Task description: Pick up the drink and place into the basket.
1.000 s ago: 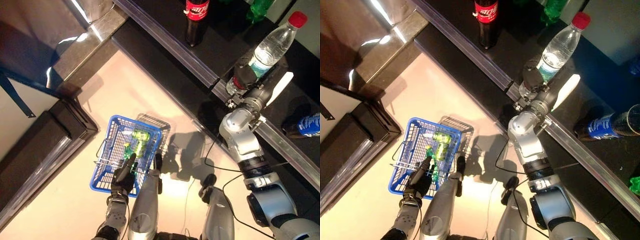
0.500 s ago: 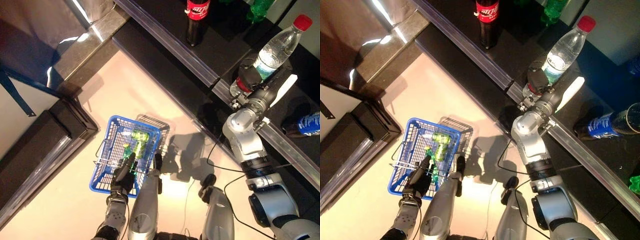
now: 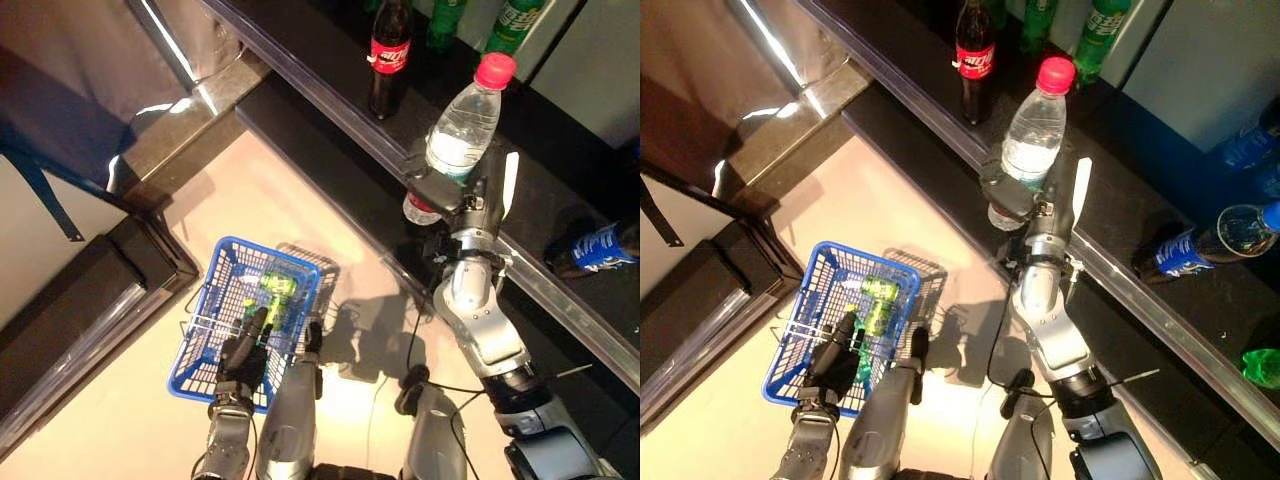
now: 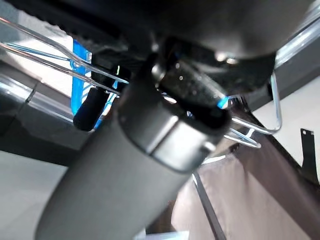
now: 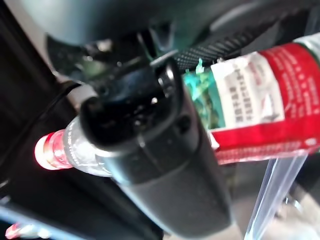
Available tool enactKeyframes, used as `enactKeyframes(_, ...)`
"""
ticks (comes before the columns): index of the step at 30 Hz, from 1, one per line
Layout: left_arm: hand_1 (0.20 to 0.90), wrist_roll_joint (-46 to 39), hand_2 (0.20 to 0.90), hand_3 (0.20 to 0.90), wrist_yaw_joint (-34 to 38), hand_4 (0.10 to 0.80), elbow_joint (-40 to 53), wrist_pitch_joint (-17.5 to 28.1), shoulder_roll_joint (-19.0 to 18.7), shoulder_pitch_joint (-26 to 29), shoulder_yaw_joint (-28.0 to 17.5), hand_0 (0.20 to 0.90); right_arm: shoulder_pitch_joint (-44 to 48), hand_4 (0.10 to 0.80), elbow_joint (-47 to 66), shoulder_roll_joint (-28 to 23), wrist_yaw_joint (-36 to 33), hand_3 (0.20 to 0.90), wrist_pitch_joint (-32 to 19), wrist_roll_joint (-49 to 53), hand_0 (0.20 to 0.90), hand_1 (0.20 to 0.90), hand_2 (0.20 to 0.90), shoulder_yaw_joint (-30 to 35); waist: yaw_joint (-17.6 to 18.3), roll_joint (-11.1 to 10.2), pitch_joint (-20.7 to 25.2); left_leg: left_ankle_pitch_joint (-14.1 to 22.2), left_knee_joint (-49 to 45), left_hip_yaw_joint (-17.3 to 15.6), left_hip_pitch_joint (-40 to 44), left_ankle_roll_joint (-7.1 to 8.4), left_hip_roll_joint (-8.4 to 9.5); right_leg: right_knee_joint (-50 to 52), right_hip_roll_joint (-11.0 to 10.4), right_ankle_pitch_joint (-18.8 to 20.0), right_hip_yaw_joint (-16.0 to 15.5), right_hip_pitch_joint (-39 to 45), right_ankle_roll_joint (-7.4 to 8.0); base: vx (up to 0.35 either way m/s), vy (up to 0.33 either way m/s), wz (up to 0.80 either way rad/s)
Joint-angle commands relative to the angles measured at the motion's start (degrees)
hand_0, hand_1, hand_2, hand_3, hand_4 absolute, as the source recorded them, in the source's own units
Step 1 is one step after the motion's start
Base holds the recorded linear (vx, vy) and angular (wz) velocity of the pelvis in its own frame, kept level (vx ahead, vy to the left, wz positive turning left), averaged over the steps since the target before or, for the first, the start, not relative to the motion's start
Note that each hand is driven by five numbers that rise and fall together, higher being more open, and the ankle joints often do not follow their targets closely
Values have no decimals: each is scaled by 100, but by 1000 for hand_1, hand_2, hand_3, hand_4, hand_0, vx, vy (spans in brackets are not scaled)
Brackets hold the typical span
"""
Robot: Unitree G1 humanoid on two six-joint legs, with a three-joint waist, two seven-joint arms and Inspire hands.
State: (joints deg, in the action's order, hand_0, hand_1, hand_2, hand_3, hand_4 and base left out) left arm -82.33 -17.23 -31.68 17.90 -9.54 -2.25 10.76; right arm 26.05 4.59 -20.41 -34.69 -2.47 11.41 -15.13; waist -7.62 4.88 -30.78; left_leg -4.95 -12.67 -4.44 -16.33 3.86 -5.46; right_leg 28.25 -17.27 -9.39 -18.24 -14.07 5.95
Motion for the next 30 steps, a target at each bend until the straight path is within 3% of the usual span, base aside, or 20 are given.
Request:
enactKeyframes(1, 300, 828, 300, 200, -679, 100, 2183, 822, -608, 99, -85, 300, 794, 100, 1510, -233, 308, 200, -1058, -60, 300, 300, 300, 97, -23, 34, 440, 303, -500, -113, 505, 105, -162, -189, 236, 210, -60, 461, -383, 0, 0, 0)
enactKeyframes(9, 300, 1207, 300, 200, -300, 100, 3156, 489, -880, 16, 7, 300, 558, 100, 1833, -85, 694, 200, -937, 496, 300, 300, 300, -409, -165, 59, 678, 164, -409, 22, 726, 154, -126, -264, 217, 136, -192, 792, -394, 6, -2, 3)
enactKeyframes(18, 300, 1067, 300, 200, -659, 100, 4082, -121, -1129, -28, 250, 300, 596, 100, 1613, 260, 744, 200, -572, 1137, 300, 300, 300, -1097, -522, 46, 827, 165, -158, 307, 846, 139, 60, -571, 159, 210, -449, 1124, -325, 2, -21, 15)
enactKeyframes(30, 300, 952, 300, 200, -1369, 100, 4996, -848, -1431, 185, 552, 300, 732, 100, 434, 518, 422, 200, 9, 541, 300, 300, 300, -1770, -902, 17, 880, 253, -7, 579, 904, 126, 222, -836, 96, 324, -795, 1417, -234, 1, -37, 25)
